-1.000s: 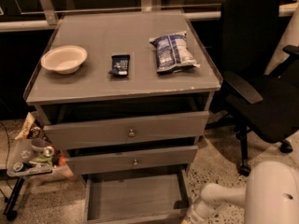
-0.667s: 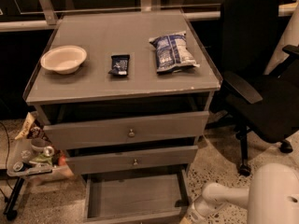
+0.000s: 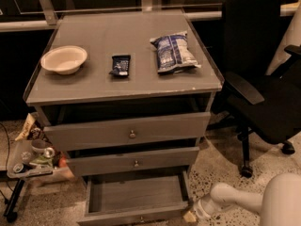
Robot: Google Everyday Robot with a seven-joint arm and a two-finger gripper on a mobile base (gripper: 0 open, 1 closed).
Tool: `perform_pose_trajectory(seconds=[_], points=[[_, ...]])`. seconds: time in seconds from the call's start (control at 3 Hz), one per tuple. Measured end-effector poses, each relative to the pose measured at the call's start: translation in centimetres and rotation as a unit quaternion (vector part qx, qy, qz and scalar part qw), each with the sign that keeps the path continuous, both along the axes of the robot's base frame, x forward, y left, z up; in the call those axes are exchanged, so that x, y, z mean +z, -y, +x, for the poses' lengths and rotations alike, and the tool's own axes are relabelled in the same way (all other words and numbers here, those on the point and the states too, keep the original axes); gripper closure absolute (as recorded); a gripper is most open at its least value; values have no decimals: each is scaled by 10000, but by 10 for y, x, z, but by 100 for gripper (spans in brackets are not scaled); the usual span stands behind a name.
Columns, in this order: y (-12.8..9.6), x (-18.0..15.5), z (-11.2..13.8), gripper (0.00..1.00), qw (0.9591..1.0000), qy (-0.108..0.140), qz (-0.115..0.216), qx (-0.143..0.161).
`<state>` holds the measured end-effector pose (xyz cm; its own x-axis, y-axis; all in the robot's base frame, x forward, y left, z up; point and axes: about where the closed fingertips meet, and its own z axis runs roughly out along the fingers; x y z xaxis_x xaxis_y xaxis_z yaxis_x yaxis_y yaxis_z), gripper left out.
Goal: Close bottom drawer
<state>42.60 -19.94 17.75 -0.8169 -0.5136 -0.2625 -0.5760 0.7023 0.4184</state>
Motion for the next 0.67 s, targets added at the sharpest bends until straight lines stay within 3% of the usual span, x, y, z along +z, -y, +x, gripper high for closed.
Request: perform_pose_trajectory(seconds=[0.33, 0.67], points=[[14, 9, 29, 100, 9985, 326, -2, -437], [14, 9, 29, 100, 9985, 326, -1, -437]])
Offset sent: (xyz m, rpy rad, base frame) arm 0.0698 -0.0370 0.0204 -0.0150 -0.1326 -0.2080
